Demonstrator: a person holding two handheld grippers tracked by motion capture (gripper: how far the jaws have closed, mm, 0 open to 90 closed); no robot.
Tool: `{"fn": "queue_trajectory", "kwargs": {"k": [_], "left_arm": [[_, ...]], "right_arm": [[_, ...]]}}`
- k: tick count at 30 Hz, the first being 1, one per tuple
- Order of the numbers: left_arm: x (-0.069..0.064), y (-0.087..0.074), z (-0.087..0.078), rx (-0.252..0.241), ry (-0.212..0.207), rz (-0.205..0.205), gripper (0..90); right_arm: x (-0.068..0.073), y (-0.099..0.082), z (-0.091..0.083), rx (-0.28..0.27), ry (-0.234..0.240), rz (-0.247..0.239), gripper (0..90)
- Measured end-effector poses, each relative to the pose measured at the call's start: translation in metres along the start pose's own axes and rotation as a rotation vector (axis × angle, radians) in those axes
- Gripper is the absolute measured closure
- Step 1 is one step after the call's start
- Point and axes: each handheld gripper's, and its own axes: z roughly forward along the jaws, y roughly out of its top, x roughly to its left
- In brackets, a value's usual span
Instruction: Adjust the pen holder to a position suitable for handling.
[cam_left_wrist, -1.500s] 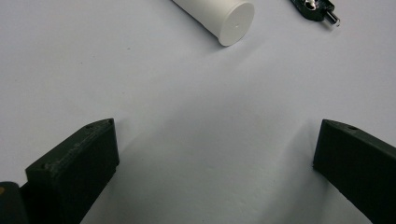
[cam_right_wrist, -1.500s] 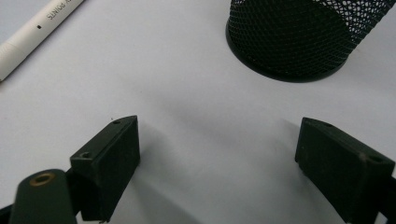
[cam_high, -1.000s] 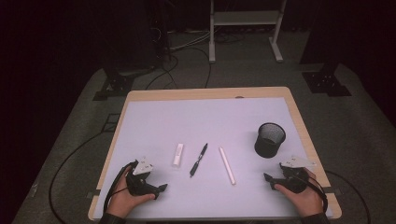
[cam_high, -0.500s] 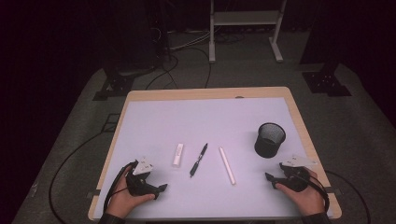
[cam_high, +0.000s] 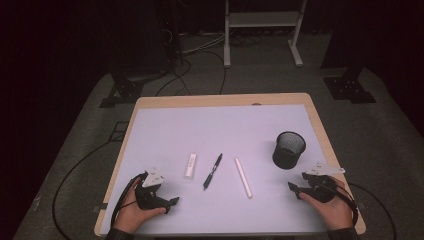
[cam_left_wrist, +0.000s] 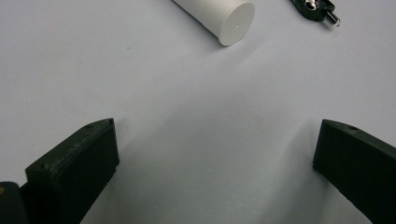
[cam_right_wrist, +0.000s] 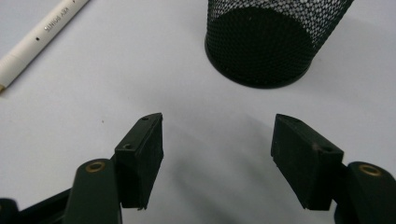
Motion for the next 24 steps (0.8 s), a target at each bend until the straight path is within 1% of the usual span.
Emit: {"fn": "queue_trajectory", "kwargs": {"k": [10,11,15,18,20,24], "left_arm": [[0.0,0.0,0.0,0.002,0.0,0.001,0.0],[0.0,0.0,0.0,0.003,0.0,0.001,0.0],[0.0,0.0,0.0,0.004,-0.002,0.001,0.0],[0.0,0.0,0.0,0.003,-0.002,0.001,0.0],[0.001,0.0,0.0,0.004,-0.001,0.001,0.0],[0.001,0.0,0.0,0.003,-0.002,0.001,0.0]], "right_arm": [[-0.001,0.009,-0.007,0.013,0.01,0.001,37.8],[-0.002,0.01,-0.008,0.018,0.018,0.001,38.7],[-0.004,0.012,-0.012,0.024,0.013,-0.002,40.0],[-0.004,0.014,-0.013,0.03,0.017,-0.003,40.3],[-0.005,0.016,-0.015,0.044,0.024,-0.002,41.1],[-0.005,0.018,-0.016,0.045,0.025,-0.005,41.3]]}}
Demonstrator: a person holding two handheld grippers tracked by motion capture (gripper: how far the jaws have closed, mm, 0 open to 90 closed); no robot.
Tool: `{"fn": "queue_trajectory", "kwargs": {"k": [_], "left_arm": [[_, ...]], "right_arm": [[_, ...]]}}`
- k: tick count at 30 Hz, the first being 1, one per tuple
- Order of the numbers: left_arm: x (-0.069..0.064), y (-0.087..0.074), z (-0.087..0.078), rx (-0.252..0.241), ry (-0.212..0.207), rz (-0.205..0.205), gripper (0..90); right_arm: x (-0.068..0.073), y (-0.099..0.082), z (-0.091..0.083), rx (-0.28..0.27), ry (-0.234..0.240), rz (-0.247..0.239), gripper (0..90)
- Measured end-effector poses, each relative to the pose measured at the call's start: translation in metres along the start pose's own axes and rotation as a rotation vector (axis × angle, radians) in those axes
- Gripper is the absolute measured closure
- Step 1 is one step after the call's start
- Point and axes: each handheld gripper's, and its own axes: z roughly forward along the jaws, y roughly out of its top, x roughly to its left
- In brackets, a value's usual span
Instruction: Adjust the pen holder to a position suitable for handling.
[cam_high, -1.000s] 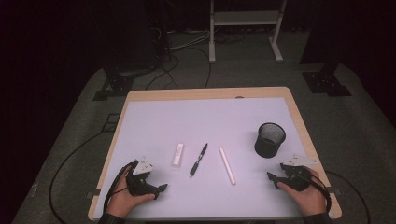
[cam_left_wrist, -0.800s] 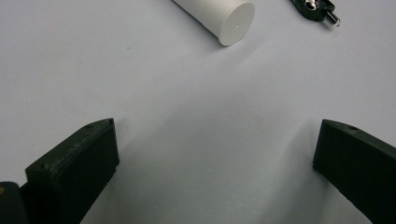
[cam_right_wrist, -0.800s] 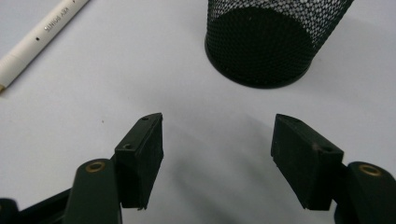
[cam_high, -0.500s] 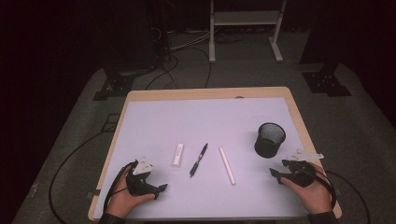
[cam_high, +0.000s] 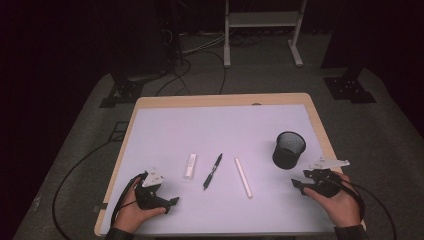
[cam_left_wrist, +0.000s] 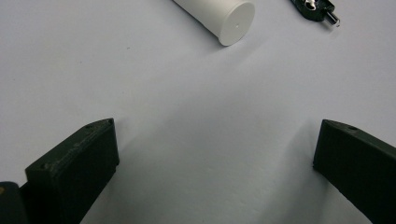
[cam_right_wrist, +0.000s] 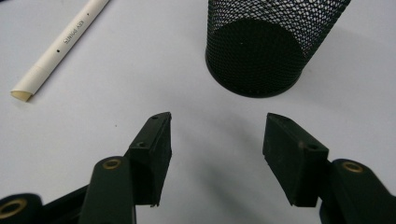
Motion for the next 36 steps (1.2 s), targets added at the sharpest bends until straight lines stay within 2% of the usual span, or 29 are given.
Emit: {"fn": "queue_trajectory", "kwargs": {"k": [21,36], "left_arm": [[0.0,0.0,0.0,0.0,0.0,-0.001,0.0],[0.0,0.0,0.0,-0.001,0.0,-0.003,0.0]], "right_arm": [[-0.005,0.017,-0.023,-0.034,-0.019,-0.001,41.3],[-0.012,0.042,-0.035,-0.07,-0.033,0.011,44.0]]}}
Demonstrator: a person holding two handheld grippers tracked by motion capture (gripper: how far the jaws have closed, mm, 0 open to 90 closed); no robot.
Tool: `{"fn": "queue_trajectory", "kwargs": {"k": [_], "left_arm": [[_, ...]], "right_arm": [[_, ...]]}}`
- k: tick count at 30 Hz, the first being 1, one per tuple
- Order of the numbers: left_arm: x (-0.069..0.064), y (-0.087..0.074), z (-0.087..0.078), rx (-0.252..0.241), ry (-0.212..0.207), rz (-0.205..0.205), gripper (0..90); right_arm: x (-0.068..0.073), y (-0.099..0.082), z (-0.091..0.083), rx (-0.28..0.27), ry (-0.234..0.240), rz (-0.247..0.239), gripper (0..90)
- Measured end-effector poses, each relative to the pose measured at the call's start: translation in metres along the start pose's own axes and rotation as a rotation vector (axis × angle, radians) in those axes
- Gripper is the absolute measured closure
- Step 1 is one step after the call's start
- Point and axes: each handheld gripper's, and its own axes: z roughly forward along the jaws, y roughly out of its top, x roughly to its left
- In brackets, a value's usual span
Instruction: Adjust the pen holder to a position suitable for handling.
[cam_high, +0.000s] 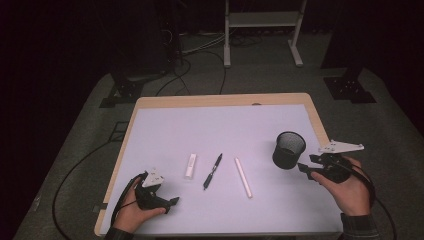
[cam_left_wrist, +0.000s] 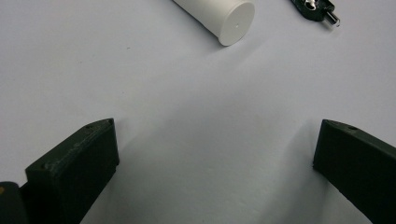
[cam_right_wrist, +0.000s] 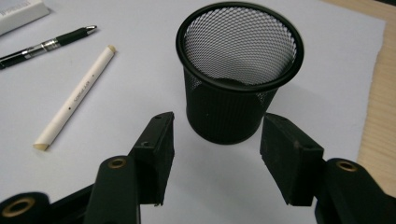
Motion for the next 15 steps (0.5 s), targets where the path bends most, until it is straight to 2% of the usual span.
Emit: {"fn": "queue_trajectory", "kwargs": {"k": [6,15], "left_arm": [[0.0,0.0,0.0,0.0,0.0,-0.001,0.0],[0.0,0.0,0.0,0.003,0.001,0.003,0.0]], "right_arm": [[-0.004,0.011,-0.003,-0.011,-0.011,-0.001,44.5],[-0.013,0.029,0.004,-0.011,-0.01,-0.004,45.0]]}}
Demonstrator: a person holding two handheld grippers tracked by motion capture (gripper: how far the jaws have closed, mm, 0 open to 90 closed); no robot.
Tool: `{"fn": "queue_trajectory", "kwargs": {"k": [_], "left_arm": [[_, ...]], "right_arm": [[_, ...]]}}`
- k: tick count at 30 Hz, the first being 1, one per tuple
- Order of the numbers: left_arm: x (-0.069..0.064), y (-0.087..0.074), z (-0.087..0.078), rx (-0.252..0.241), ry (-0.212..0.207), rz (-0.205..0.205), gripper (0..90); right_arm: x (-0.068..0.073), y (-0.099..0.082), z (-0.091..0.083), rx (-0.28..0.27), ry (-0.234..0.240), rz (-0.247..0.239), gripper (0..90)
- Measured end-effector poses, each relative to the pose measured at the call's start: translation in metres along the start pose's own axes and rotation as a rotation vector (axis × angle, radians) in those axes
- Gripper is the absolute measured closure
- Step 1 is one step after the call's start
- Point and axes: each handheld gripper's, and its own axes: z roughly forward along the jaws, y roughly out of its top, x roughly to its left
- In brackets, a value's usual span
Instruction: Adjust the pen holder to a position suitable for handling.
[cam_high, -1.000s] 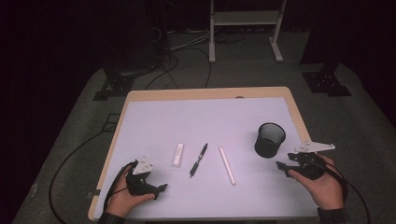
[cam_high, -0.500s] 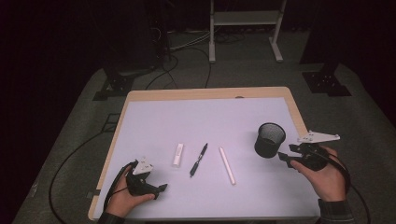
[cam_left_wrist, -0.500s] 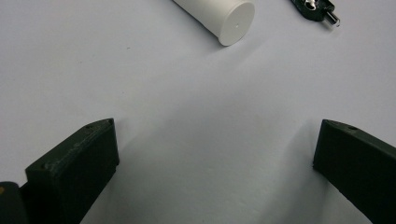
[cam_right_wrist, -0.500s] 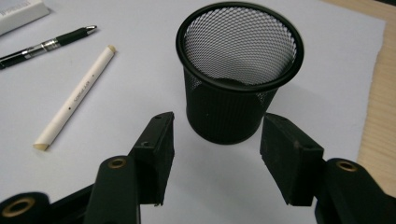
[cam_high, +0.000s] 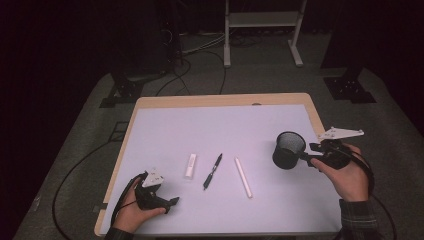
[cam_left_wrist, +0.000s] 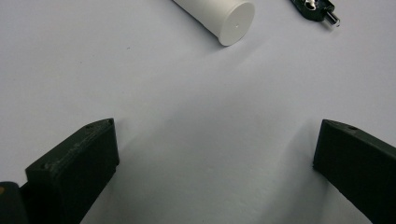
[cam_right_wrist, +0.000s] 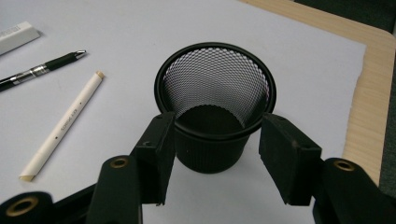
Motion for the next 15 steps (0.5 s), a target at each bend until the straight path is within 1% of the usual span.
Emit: {"fn": "queue_trajectory", "kwargs": {"k": [4,6,7,8,10,15], "left_arm": [[0.0,0.0,0.0,0.0,0.0,-0.001,0.0],[0.0,0.0,0.0,0.0,0.0,-0.001,0.0],[0.0,0.0,0.0,0.0,0.0,-0.001,0.0],[0.0,0.0,0.0,-0.002,0.0,-0.004,0.0],[0.0,0.0,0.0,-0.003,-0.001,-0.003,0.0],[0.0,0.0,0.0,0.0,-0.001,-0.001,0.0]], "right_arm": [[0.0,0.005,0.003,0.0,0.003,-0.002,45.3],[-0.001,0.01,0.004,-0.004,-0.004,-0.005,45.6],[-0.001,0.01,0.004,-0.004,-0.004,-0.005,45.6],[-0.003,0.014,0.004,-0.001,-0.018,-0.007,46.0],[-0.006,0.017,0.006,0.004,-0.026,-0.008,46.3],[-0.013,0.021,0.012,0.026,-0.034,-0.013,47.1]]}}
